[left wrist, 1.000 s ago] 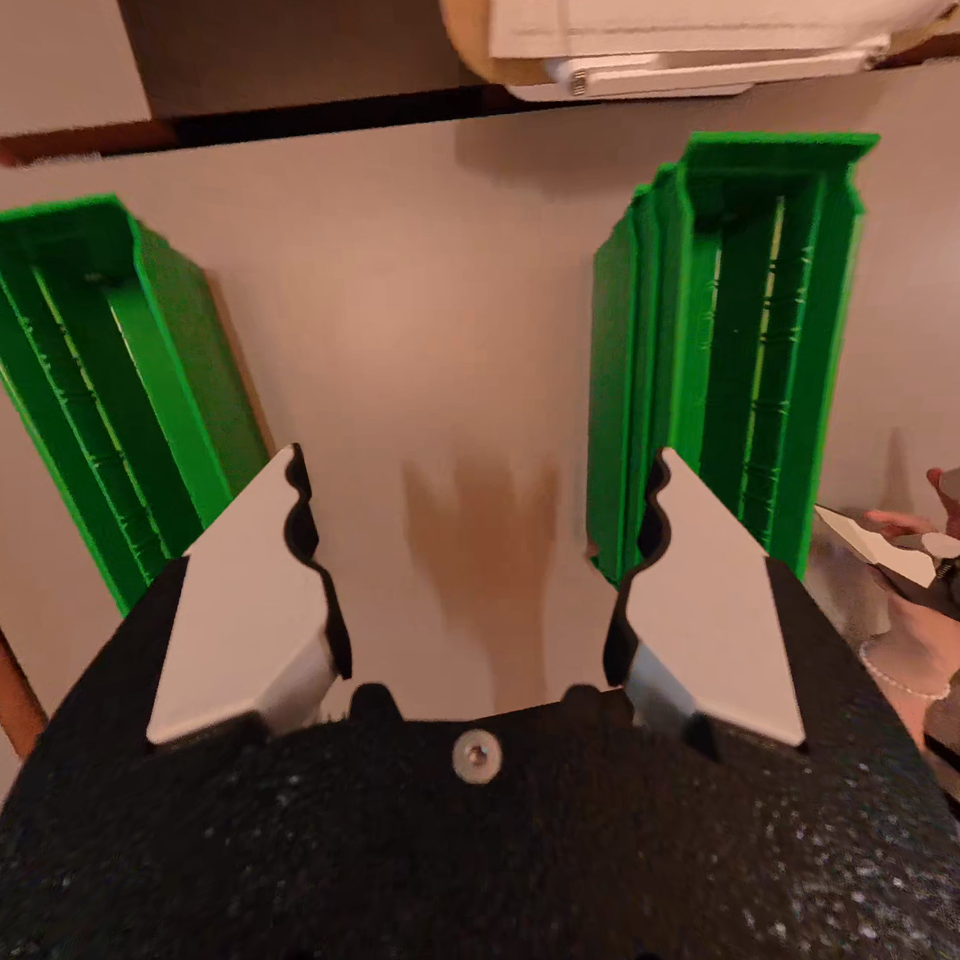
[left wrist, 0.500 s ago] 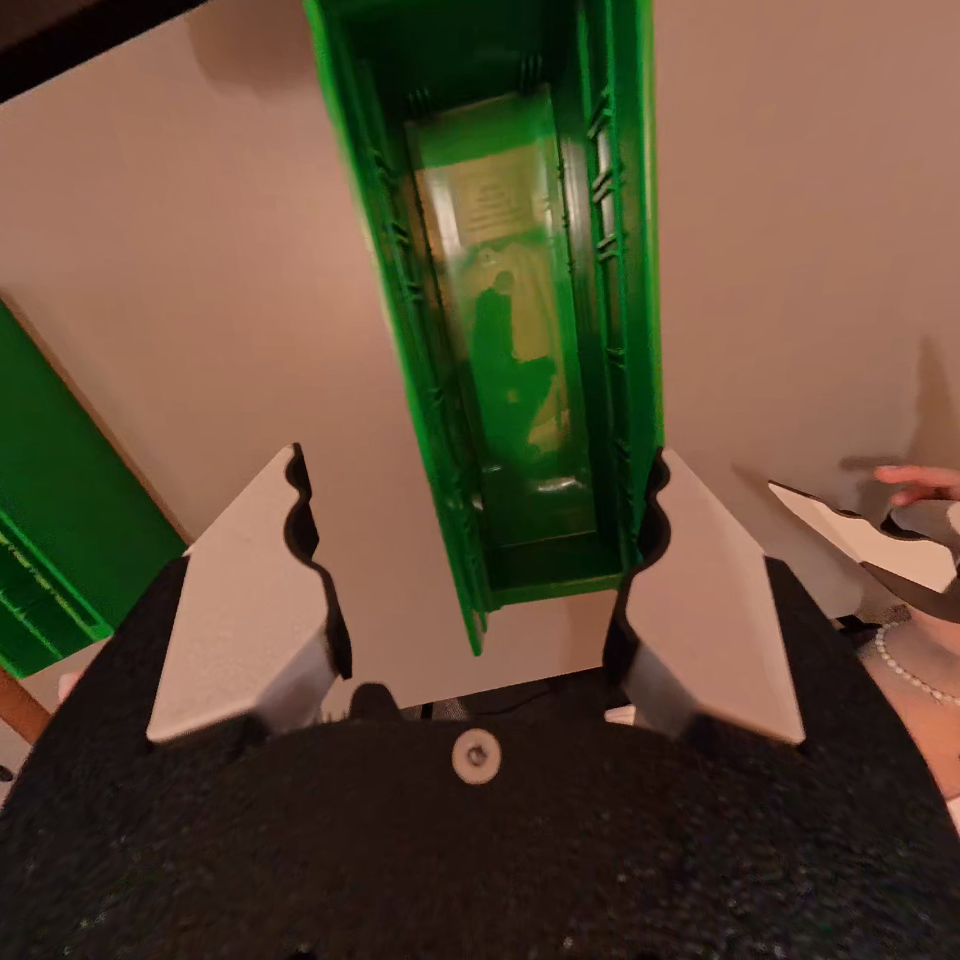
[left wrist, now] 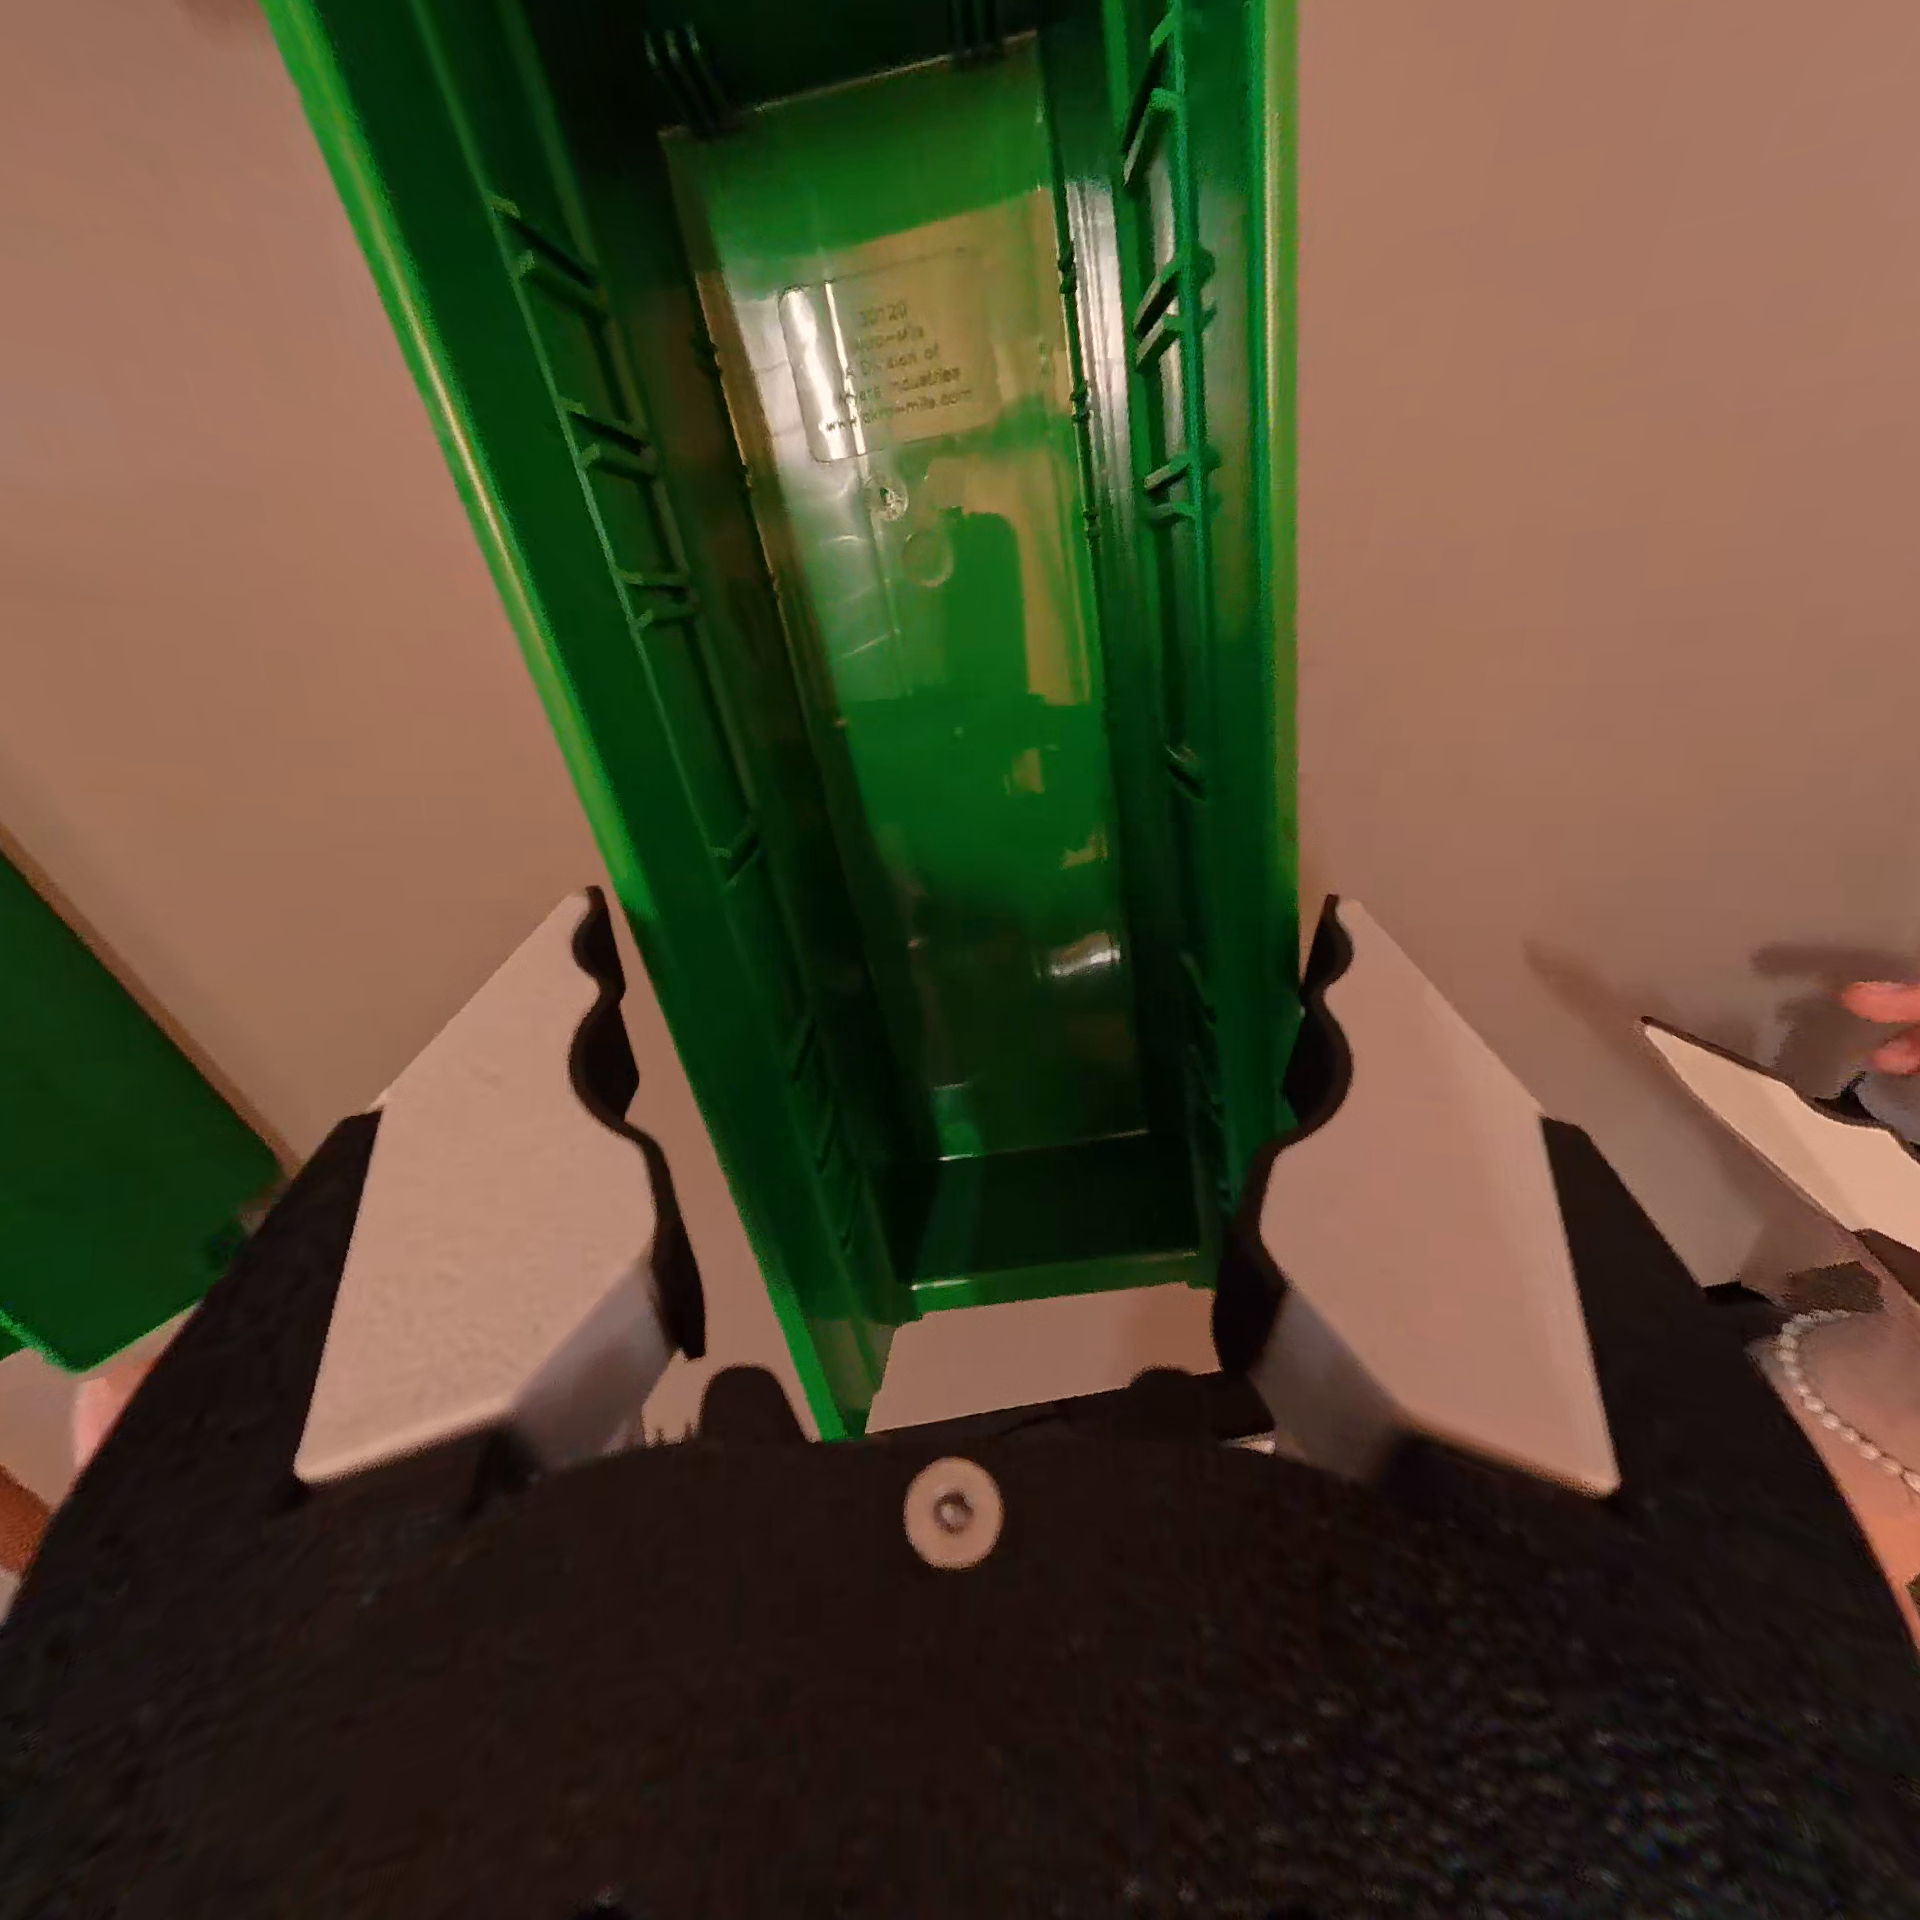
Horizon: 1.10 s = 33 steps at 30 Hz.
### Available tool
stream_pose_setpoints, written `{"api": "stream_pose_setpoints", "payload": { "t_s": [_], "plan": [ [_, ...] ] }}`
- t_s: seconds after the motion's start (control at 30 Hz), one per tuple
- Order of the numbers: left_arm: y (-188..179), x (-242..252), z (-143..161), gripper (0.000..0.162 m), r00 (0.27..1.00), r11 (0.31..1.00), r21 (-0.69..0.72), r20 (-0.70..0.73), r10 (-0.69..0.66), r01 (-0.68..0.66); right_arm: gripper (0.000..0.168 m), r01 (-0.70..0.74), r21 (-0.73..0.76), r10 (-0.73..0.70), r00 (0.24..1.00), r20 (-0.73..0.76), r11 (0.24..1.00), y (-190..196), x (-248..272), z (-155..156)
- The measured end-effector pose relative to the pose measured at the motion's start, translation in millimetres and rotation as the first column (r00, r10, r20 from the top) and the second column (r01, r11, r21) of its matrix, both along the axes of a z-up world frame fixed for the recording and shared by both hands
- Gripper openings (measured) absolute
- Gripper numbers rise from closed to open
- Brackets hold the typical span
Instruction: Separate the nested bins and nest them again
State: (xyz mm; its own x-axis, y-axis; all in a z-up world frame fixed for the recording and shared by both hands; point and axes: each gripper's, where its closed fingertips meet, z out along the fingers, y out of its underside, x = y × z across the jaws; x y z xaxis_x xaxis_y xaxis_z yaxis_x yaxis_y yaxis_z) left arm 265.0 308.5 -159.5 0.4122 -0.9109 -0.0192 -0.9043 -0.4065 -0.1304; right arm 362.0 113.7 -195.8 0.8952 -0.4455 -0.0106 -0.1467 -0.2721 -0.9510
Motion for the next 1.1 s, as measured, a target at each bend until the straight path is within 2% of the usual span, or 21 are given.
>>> {"api": "stream_pose_setpoints", "payload": {
  "t_s": [0.27,0.57,0.83,1.1],
  "plan": [
    [-2.4,-0.6,-11.3,0.128,1.0,1.0,-0.028,0.002,0.005,-0.004,0.142,-0.013,-0.018,0.013,1.0,0.006,1.0,4.0,-4.1,-3.6],
    [-3.8,-0.7,-8.7,0.109,1.0,0.999,-0.045,-0.014,0.006,-0.006,0.142,-0.018,-0.027,0.019,1.0,0.011,0.999,5.5,-5.8,-4.8],
    [-4.1,-1.7,-7.8,0.104,0.999,0.998,-0.06,-0.041,0.013,-0.016,0.142,-0.015,-0.027,0.015,1.0,0.009,1.0,3.7,-3.2,-5.1],
    [-0.8,-0.9,-5.0,0.101,0.999,0.994,-0.097,-0.007,0.05,-0.05,0.141,-0.011,-0.026,0.012,1.0,0.007,1.0,2.2,-1.6,-5.3]
  ]
}}
